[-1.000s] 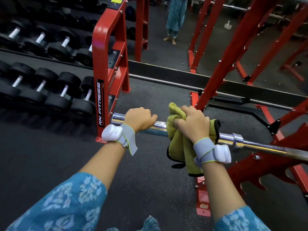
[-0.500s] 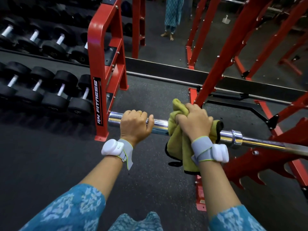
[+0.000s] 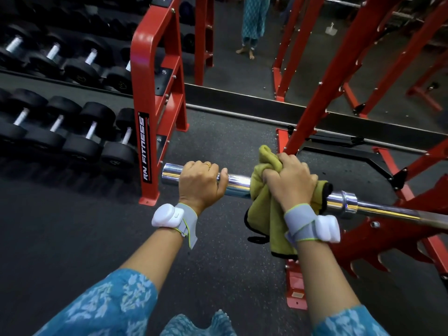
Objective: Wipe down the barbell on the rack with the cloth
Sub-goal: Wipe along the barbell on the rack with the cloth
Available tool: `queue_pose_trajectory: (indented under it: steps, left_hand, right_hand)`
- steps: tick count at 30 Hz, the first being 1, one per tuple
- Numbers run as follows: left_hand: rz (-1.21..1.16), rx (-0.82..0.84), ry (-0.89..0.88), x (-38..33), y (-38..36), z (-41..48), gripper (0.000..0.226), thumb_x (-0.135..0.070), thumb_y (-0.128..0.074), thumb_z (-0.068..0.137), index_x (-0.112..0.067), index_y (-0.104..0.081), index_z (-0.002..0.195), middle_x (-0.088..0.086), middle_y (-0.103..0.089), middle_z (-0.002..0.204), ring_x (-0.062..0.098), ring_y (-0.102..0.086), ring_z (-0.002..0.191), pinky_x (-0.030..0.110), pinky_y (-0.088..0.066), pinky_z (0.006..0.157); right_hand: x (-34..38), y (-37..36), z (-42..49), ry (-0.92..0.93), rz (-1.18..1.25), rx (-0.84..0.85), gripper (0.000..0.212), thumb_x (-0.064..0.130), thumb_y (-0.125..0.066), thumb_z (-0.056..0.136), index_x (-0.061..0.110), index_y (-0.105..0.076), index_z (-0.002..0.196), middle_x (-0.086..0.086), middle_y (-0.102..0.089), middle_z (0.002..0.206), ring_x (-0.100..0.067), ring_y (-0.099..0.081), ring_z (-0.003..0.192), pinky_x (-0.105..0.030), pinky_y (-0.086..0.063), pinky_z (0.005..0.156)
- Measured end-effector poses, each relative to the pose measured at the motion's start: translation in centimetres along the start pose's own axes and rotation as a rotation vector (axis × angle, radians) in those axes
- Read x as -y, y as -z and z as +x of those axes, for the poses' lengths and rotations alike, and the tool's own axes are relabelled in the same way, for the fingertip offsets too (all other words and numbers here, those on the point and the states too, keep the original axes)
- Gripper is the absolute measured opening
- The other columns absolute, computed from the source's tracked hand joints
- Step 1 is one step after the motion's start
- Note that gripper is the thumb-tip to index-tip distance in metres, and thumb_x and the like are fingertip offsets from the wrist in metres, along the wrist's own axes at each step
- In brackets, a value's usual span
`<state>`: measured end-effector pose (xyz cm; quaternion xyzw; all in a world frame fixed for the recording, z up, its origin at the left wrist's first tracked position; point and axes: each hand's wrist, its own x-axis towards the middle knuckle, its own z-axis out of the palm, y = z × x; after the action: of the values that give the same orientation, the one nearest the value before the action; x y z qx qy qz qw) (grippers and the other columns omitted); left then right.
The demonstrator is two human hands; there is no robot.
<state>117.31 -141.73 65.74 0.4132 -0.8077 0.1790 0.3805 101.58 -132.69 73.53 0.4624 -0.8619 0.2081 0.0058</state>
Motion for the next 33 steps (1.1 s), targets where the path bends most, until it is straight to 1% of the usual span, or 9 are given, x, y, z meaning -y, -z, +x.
queue_pose_trajectory:
  steps: [3,9,12,17,19,23,26,29,33]
  left_hand:
    - [0.001,-0.005,-0.005,0.0,0.0,-0.1,0.040,-0.032,-0.042,0.087,-0.013,-0.051,0.054,0.007,-0.050,0.051,0.027,-0.047,0.047,0.033,-0.034,0.055]
    - [-0.002,-0.011,-0.029,0.2,0.0,-0.1,0.039,-0.032,-0.043,0.088,-0.012,-0.053,0.055,0.008,-0.052,0.052,0.028,-0.048,0.048,0.032,-0.037,0.055]
    - [-0.001,-0.009,-0.014,0.0,0.0,0.0,0.040,-0.032,-0.043,0.087,-0.012,-0.053,0.054,0.006,-0.052,0.051,0.027,-0.047,0.047,0.031,-0.037,0.054]
    - [-0.015,0.005,0.003,-0.1,0.2,0.1,0.040,-0.033,-0.042,0.086,-0.012,-0.052,0.053,0.006,-0.051,0.050,0.026,-0.047,0.046,0.030,-0.036,0.053]
    - [-0.018,0.022,-0.002,0.0,0.2,0.1,0.040,-0.033,-0.042,0.087,-0.012,-0.053,0.054,0.007,-0.052,0.051,0.027,-0.048,0.047,0.031,-0.036,0.054]
    - [-0.008,0.037,-0.010,0.1,0.2,0.1,0.039,-0.033,-0.043,0.088,-0.013,-0.051,0.055,0.008,-0.051,0.052,0.028,-0.048,0.048,0.034,-0.031,0.057]
    - [-0.005,0.054,-0.003,0.0,0.3,0.1,0.038,-0.032,-0.043,0.087,-0.013,-0.051,0.055,0.007,-0.051,0.052,0.028,-0.047,0.048,0.034,-0.032,0.056]
    - [-0.029,0.074,0.013,-0.1,0.5,0.3,0.040,-0.032,-0.043,0.087,-0.013,-0.051,0.053,0.006,-0.050,0.050,0.027,-0.047,0.046,0.032,-0.034,0.055]
    - [-0.045,0.101,0.028,-0.1,0.6,0.4,0.040,-0.032,-0.043,0.086,-0.012,-0.051,0.052,0.005,-0.050,0.049,0.026,-0.046,0.045,0.031,-0.035,0.053]
  right_hand:
    - [1.8,-0.8,0.0,0.101,-0.074,0.033,0.054,0.050,-0.031,0.065,0.022,-0.057,0.104,-0.002,-0.056,0.110,-0.031,-0.047,0.106,-0.041,-0.030,0.084]
    - [0.9,-2.3,-4.4,0.389,0.031,-0.190,0.055,0.048,-0.046,0.064,0.022,-0.064,0.110,-0.001,-0.061,0.105,-0.032,-0.055,0.084,-0.039,-0.039,0.072]
    - [0.0,-1.9,-4.5,0.316,0.092,-0.206,0.056,0.046,-0.044,0.063,0.022,-0.064,0.110,-0.001,-0.060,0.105,-0.032,-0.053,0.086,-0.039,-0.036,0.073]
    - [2.3,-0.9,-1.4,0.044,-0.011,-0.038,0.055,0.047,-0.035,0.066,0.023,-0.057,0.110,-0.002,-0.055,0.110,-0.031,-0.045,0.104,-0.039,-0.028,0.081]
    - [3.0,-1.2,-1.4,0.114,-0.047,-0.013,0.055,0.047,-0.036,0.067,0.023,-0.057,0.110,-0.001,-0.055,0.110,-0.031,-0.046,0.104,-0.039,-0.028,0.081]
    - [2.2,-2.0,-3.6,0.331,0.056,-0.135,0.047,0.046,-0.043,0.064,0.022,-0.064,0.098,-0.002,-0.060,0.095,-0.032,-0.053,0.083,-0.038,-0.032,0.070]
    - [0.9,-1.7,-4.4,0.354,0.159,-0.163,0.045,0.044,-0.045,0.061,0.023,-0.066,0.094,0.000,-0.060,0.095,-0.032,-0.054,0.083,-0.038,-0.035,0.068]
    - [-0.2,-0.9,-3.4,0.237,0.115,-0.160,0.049,0.045,-0.043,0.062,0.022,-0.066,0.099,-0.001,-0.060,0.099,-0.033,-0.051,0.089,-0.038,-0.032,0.072]
    - [0.9,-0.1,-0.3,-0.042,0.016,0.037,0.047,0.044,-0.039,0.066,0.023,-0.059,0.102,-0.002,-0.056,0.111,-0.032,-0.046,0.107,-0.040,-0.028,0.083]
